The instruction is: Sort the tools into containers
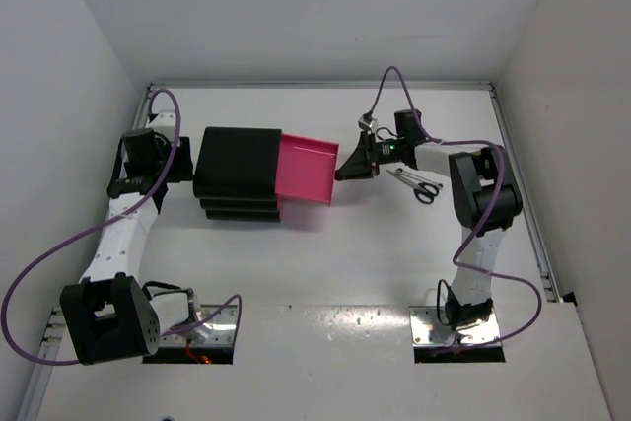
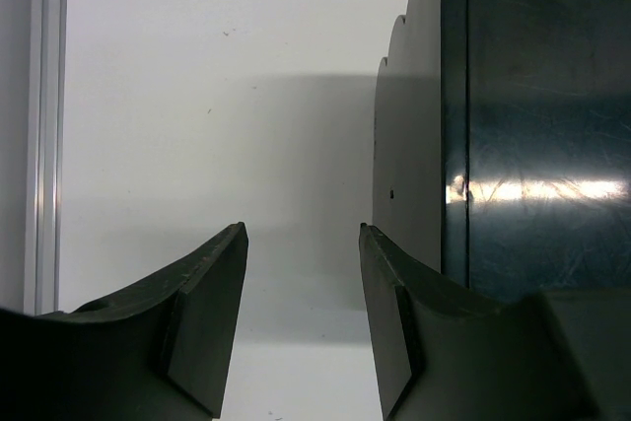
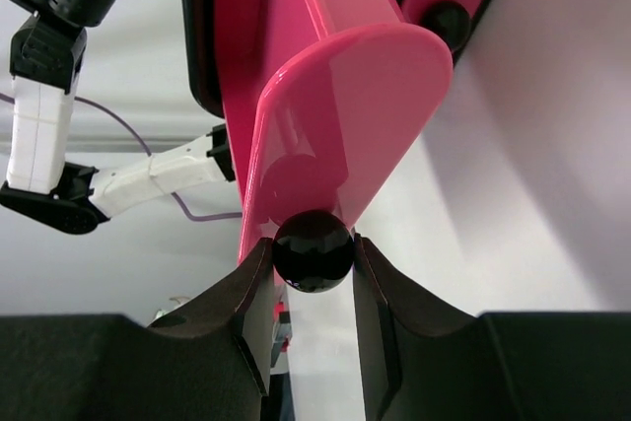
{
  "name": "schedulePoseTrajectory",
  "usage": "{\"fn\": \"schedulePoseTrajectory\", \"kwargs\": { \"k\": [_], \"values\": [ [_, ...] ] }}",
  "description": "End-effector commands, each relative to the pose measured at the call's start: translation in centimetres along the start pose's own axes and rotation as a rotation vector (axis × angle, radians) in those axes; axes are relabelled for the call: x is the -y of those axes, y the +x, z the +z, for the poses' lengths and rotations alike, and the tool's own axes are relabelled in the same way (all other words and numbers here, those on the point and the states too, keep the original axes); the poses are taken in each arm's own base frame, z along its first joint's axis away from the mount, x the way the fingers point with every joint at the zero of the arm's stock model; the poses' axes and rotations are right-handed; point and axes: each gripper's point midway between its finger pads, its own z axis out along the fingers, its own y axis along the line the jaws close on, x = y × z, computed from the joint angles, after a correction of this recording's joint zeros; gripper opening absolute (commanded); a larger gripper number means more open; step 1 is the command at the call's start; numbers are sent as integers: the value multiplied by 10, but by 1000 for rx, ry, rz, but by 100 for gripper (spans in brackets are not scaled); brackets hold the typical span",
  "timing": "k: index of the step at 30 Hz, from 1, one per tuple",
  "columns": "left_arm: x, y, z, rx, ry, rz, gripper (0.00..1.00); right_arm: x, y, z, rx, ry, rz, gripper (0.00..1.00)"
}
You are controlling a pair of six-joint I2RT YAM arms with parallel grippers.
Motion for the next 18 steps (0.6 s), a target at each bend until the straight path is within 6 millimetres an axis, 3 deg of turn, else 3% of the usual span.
{"fn": "schedulePoseTrajectory", "kwargs": {
  "k": [1, 5, 10, 18],
  "values": [
    [10, 6, -2, -11, 51, -3, 55, 2, 0, -5, 16, 23, -45, 18],
    [10, 6, -2, -11, 51, -3, 55, 13, -2, -3, 10, 26, -23, 21],
    [10, 6, -2, -11, 51, -3, 55, 20, -9, 7, 5, 40, -30, 37],
    [11, 3, -2, 0, 59, -2, 55, 29, -25, 11, 17, 54, -42, 42]
  ]
}}
